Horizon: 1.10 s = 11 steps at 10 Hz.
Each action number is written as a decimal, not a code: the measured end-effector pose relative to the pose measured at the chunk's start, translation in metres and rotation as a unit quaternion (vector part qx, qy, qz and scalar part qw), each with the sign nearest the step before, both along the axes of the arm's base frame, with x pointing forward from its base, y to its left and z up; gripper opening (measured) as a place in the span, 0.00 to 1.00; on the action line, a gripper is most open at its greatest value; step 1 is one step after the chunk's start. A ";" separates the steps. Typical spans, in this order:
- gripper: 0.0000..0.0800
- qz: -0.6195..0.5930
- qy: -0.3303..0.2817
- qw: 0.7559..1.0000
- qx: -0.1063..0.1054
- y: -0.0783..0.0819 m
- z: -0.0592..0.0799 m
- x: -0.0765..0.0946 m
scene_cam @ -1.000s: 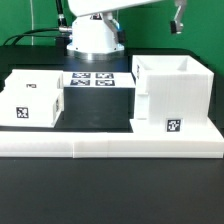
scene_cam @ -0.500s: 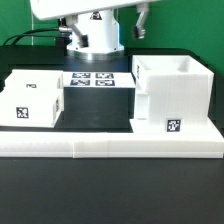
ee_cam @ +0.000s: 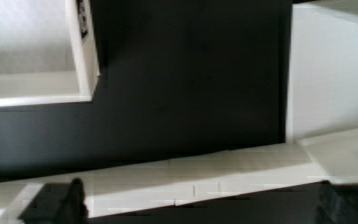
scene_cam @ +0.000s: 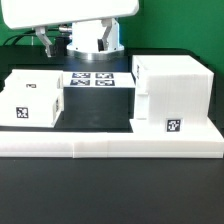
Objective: Assemble drawer
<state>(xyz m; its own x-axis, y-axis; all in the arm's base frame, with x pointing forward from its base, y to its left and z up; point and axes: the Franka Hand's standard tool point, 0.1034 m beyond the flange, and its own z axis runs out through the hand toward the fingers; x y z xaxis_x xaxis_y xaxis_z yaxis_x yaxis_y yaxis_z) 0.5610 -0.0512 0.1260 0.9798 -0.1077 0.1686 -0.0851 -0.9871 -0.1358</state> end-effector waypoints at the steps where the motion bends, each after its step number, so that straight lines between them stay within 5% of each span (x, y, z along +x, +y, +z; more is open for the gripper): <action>1: 0.81 0.000 0.000 1.000 0.000 0.000 0.000 0.000; 3: 0.81 -0.011 0.033 0.999 0.017 -0.006 -0.004 -0.009; 8: 0.81 -0.053 0.080 0.995 0.023 -0.025 -0.053 -0.037; 11: 0.81 -0.053 0.079 0.995 0.023 -0.025 -0.052 -0.036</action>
Offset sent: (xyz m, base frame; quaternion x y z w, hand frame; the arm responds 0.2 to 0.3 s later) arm -0.0315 -0.0231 -0.0267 0.0153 -0.0936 0.0571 0.9938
